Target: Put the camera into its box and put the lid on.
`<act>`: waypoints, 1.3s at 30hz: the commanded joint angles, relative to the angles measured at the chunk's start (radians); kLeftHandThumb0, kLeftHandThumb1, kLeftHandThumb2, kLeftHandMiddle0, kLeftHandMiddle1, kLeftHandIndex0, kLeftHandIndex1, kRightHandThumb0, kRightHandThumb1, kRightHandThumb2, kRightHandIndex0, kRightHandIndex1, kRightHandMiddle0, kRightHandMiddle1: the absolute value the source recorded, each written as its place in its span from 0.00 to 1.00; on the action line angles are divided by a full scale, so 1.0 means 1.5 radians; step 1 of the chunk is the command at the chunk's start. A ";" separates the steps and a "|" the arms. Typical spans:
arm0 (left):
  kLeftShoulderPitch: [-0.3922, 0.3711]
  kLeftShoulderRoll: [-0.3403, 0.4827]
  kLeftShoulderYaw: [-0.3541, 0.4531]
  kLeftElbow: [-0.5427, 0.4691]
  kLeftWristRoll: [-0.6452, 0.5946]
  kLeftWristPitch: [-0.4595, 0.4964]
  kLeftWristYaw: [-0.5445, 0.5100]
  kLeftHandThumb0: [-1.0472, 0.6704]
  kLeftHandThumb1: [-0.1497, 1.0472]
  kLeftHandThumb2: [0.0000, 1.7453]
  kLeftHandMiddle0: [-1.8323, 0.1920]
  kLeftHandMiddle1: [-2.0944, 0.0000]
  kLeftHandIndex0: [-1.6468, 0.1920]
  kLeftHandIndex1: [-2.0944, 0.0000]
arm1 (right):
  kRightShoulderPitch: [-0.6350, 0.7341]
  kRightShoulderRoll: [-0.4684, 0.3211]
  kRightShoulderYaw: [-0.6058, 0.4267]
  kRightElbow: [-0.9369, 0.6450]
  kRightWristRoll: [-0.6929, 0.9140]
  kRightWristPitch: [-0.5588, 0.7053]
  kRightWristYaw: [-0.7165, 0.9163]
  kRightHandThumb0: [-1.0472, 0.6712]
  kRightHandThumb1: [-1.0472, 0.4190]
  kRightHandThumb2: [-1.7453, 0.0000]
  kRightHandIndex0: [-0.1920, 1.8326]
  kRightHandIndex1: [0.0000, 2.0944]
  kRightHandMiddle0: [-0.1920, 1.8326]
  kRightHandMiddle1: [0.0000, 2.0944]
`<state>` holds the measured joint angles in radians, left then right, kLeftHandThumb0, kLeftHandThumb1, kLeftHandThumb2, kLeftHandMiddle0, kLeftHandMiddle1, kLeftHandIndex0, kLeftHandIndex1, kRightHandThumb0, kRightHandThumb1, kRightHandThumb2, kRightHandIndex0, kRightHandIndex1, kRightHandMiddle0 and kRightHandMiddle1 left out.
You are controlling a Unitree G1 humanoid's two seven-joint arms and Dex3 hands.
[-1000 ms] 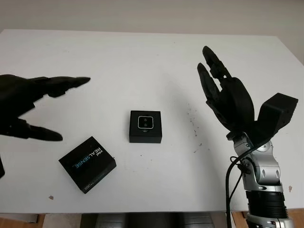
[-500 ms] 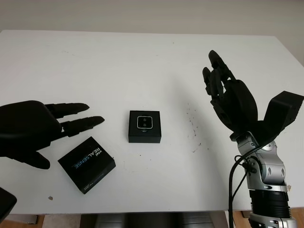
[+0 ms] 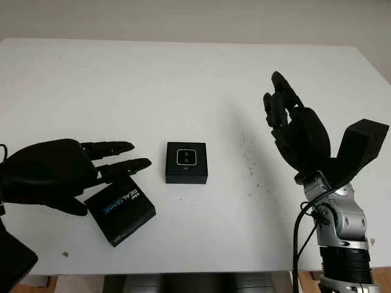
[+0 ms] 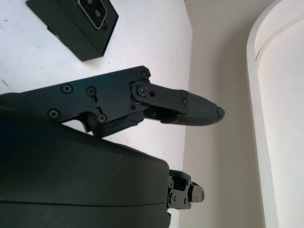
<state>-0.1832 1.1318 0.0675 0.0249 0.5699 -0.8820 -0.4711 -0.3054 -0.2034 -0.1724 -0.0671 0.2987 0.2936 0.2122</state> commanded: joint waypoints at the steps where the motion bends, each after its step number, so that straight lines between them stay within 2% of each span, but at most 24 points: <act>1: -0.023 -0.009 -0.021 0.017 0.005 -0.013 0.012 0.44 0.95 0.04 0.86 0.97 0.91 0.97 | 0.007 -0.005 -0.005 -0.022 0.000 0.005 -0.003 0.26 0.00 0.70 0.06 0.03 0.07 0.05; 4: -0.040 -0.010 -0.043 0.033 0.017 -0.022 0.018 0.45 0.96 0.04 0.85 0.97 0.91 0.97 | 0.008 -0.006 -0.005 -0.018 0.001 0.001 0.001 0.27 0.00 0.70 0.05 0.02 0.06 0.04; 9: -0.051 -0.005 -0.064 0.038 0.023 -0.022 0.012 0.39 0.92 0.02 0.86 0.97 0.91 0.97 | 0.012 -0.007 -0.004 -0.022 -0.005 0.000 -0.002 0.26 0.00 0.70 0.05 0.03 0.07 0.05; 12: -0.040 -0.004 -0.068 0.036 -0.001 -0.011 0.002 0.36 0.88 0.02 0.85 0.97 0.90 0.97 | 0.012 -0.005 -0.005 -0.023 -0.009 -0.003 -0.007 0.27 0.00 0.70 0.06 0.03 0.07 0.05; 16: -0.021 -0.006 -0.072 0.027 -0.035 0.010 -0.019 0.33 0.88 0.02 0.84 0.97 0.88 0.96 | 0.012 -0.007 -0.002 -0.018 -0.019 -0.011 -0.009 0.27 0.00 0.72 0.06 0.03 0.07 0.04; 22: -0.008 -0.011 -0.081 0.024 -0.037 0.016 -0.026 0.31 0.85 0.03 0.77 0.95 0.81 0.94 | 0.014 -0.002 -0.004 -0.017 -0.024 -0.020 -0.014 0.27 0.00 0.74 0.06 0.03 0.08 0.05; 26: -0.007 -0.017 -0.081 0.031 -0.011 -0.006 0.000 0.33 0.86 0.03 0.72 0.92 0.73 0.90 | 0.017 -0.001 -0.006 -0.022 -0.026 -0.016 -0.018 0.27 0.00 0.75 0.07 0.03 0.09 0.05; 27: -0.007 -0.020 -0.081 0.032 -0.001 -0.009 0.009 0.37 0.90 0.04 0.71 0.90 0.72 0.88 | 0.018 -0.002 -0.005 -0.022 -0.027 -0.017 -0.017 0.27 0.00 0.75 0.06 0.03 0.08 0.05; 28: -0.006 -0.022 -0.080 0.035 0.008 -0.013 0.019 0.41 0.93 0.03 0.74 0.82 0.72 0.84 | 0.019 -0.002 -0.005 -0.022 -0.027 -0.020 -0.015 0.27 0.00 0.75 0.06 0.03 0.08 0.05; 29: -0.004 -0.024 -0.079 0.037 0.017 -0.016 0.029 0.43 0.95 0.03 0.78 0.71 0.75 0.77 | 0.020 -0.003 -0.005 -0.022 -0.026 -0.020 -0.014 0.27 0.00 0.75 0.06 0.03 0.08 0.05; 30: -0.004 -0.026 -0.078 0.040 0.030 -0.022 0.044 0.45 0.96 0.03 0.82 0.61 0.79 0.65 | 0.020 -0.003 -0.006 -0.022 -0.025 -0.019 -0.013 0.27 0.00 0.75 0.06 0.03 0.08 0.05; 34: -0.002 -0.027 -0.078 0.044 0.070 -0.030 0.082 0.50 0.99 0.03 0.87 0.46 0.86 0.47 | 0.023 -0.006 -0.006 -0.023 -0.023 -0.011 -0.006 0.27 0.00 0.74 0.06 0.03 0.08 0.05; 36: -0.003 -0.026 -0.079 0.045 0.084 -0.029 0.093 0.48 0.99 0.03 0.88 0.43 0.87 0.44 | 0.024 -0.006 -0.006 -0.023 -0.023 -0.012 -0.004 0.27 0.00 0.73 0.06 0.03 0.08 0.05; 37: -0.004 -0.026 -0.080 0.047 0.093 -0.031 0.100 0.47 0.99 0.03 0.90 0.35 0.88 0.38 | 0.025 -0.005 -0.006 -0.023 -0.022 -0.009 -0.005 0.27 0.00 0.74 0.06 0.03 0.08 0.05; 39: -0.007 -0.030 -0.079 0.054 0.109 -0.037 0.125 0.45 0.99 0.03 0.92 0.28 0.91 0.30 | 0.028 -0.001 -0.008 -0.026 -0.018 -0.007 -0.007 0.26 0.00 0.74 0.07 0.03 0.09 0.05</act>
<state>-0.2130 1.0952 -0.0344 0.0889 0.7118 -0.9312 -0.2912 -0.2740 -0.2038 -0.1729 -0.0835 0.2623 0.2803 0.2018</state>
